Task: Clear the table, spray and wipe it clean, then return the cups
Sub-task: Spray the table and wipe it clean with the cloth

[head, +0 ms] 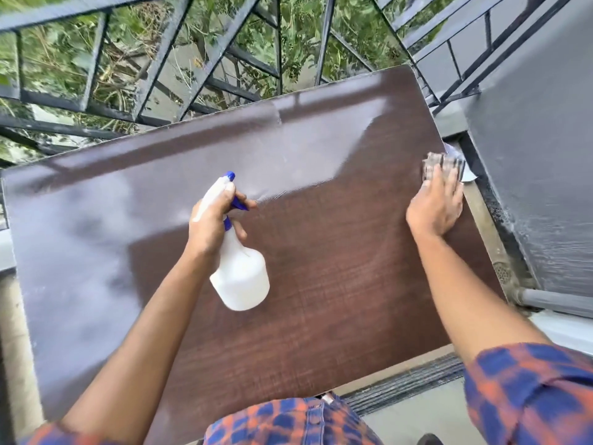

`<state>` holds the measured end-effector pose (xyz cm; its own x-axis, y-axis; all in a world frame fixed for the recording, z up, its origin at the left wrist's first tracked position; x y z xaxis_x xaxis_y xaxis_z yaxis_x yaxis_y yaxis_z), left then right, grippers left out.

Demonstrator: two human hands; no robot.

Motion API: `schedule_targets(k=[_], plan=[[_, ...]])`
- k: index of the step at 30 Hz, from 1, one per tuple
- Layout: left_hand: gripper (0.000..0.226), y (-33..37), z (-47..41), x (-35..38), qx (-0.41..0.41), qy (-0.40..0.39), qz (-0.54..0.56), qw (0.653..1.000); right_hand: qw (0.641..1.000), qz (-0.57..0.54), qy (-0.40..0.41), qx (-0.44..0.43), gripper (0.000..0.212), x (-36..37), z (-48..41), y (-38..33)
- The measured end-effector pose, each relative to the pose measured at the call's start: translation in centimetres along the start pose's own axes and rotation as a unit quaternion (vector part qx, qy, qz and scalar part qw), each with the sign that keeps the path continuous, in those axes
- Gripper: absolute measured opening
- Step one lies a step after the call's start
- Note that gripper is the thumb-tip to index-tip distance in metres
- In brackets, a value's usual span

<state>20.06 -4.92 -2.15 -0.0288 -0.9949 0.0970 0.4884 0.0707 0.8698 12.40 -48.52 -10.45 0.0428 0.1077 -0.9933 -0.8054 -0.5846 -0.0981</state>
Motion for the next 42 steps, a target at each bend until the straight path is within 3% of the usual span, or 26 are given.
schedule_targets(k=[2,5,7,9,12,14,18,22,25,30,36,42], plan=[[0.035,0.3,-0.9,0.1,0.005,-0.004,-0.003,1.0,1.0,0.001,0.005,0.007,0.052,0.4,2.4,-1.1],[0.035,0.5,-2.3,-0.1,0.003,0.003,-0.001,1.0,0.987,0.016,0.009,-0.158,0.05,1.5,9.4,-8.3],[0.034,0.9,-3.4,-0.3,0.006,0.006,0.004,1.0,0.939,0.018,-0.015,-0.342,0.048,2.7,16.1,-14.8],[0.033,1.5,-4.3,-0.2,0.014,0.003,0.019,1.0,0.88,0.004,-0.063,-0.471,0.048,3.6,20.7,-20.5],[0.031,2.8,-5.4,0.0,0.037,-0.001,0.026,0.999,0.848,-0.01,-0.097,-0.521,0.046,4.3,18.0,-26.9],[0.03,3.5,-6.2,0.1,0.044,0.001,0.017,0.999,0.852,0.019,-0.124,-0.508,0.05,4.6,13.2,-30.0],[0.025,4.5,-7.1,0.6,0.043,0.014,0.018,0.999,0.904,0.008,-0.134,-0.405,0.056,3.8,1.6,-31.1],[0.031,5.2,-7.2,2.1,0.044,0.007,0.039,0.998,0.964,0.017,-0.091,-0.25,0.06,1.4,-8.6,-23.0],[0.035,5.0,-7.4,2.7,0.043,-0.004,0.04,0.998,0.984,0.016,-0.094,-0.147,0.057,0.6,-12.0,-14.4],[0.03,3.4,-7.1,3.7,0.032,-0.03,0.011,0.999,0.991,0.009,-0.057,-0.118,0.054,0.8,-8.7,-5.0],[0.034,1.7,-4.7,4.9,0.01,-0.057,-0.009,0.998,0.999,0.002,-0.017,-0.049,0.053,1.0,2.1,2.0],[0.033,0.4,-0.4,5.5,-0.005,-0.07,-0.005,0.998,0.991,0.049,-0.015,-0.121,0.053,1.4,13.3,6.7]])
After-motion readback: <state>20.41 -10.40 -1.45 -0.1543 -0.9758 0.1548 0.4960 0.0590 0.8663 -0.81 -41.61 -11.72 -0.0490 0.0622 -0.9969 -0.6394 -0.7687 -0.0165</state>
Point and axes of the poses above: each hand's wrist, its own z-axis away from the middle knuckle, its own x-axis out of the palm, y = z × x, the point moved 8 cm from there along -z, towards the middle knuckle, and after that the axes turned 8 degrees about z, right-handed, at the moved point
